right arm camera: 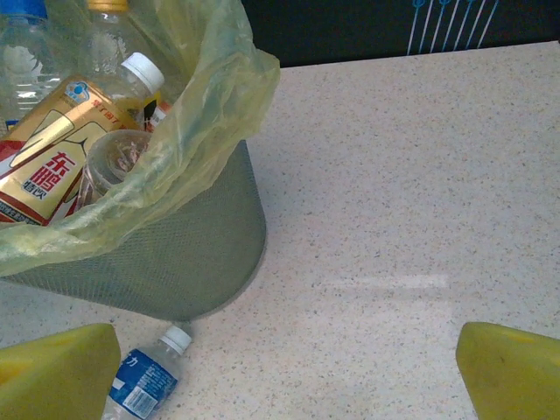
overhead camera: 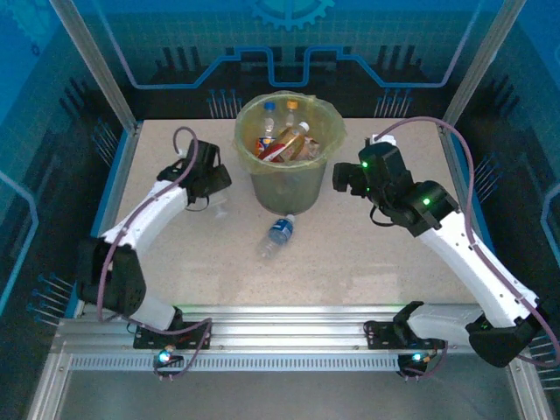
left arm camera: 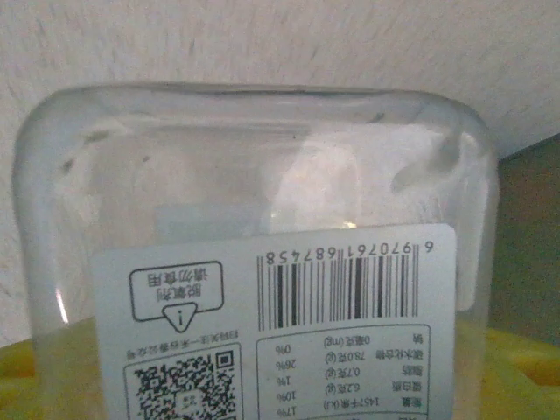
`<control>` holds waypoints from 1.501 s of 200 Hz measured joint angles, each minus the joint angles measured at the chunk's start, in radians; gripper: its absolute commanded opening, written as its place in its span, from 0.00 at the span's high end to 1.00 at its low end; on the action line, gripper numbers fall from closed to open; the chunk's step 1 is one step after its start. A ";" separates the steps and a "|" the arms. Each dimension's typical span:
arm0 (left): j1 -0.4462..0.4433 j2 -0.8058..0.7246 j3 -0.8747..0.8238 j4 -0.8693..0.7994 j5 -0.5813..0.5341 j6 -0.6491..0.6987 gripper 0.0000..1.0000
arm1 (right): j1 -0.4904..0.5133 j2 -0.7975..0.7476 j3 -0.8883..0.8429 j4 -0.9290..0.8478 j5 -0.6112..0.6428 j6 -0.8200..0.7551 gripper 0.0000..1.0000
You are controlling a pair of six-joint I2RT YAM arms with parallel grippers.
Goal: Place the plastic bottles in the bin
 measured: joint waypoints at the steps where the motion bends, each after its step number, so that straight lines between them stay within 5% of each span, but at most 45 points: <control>1: 0.000 -0.007 0.006 -0.002 -0.002 0.007 0.27 | 0.000 -0.001 0.000 0.000 0.001 0.000 0.00; 80: 0.000 -0.124 0.344 0.019 0.098 0.276 0.28 | 0.000 -0.026 -0.029 0.000 0.009 0.000 0.00; 172: -0.071 0.171 0.698 0.089 0.363 0.421 0.27 | 0.000 -0.027 -0.034 0.000 0.005 0.011 0.00; 300: -0.121 0.321 0.760 0.023 0.319 0.103 0.18 | 0.000 -0.027 -0.061 0.002 -0.005 0.016 0.00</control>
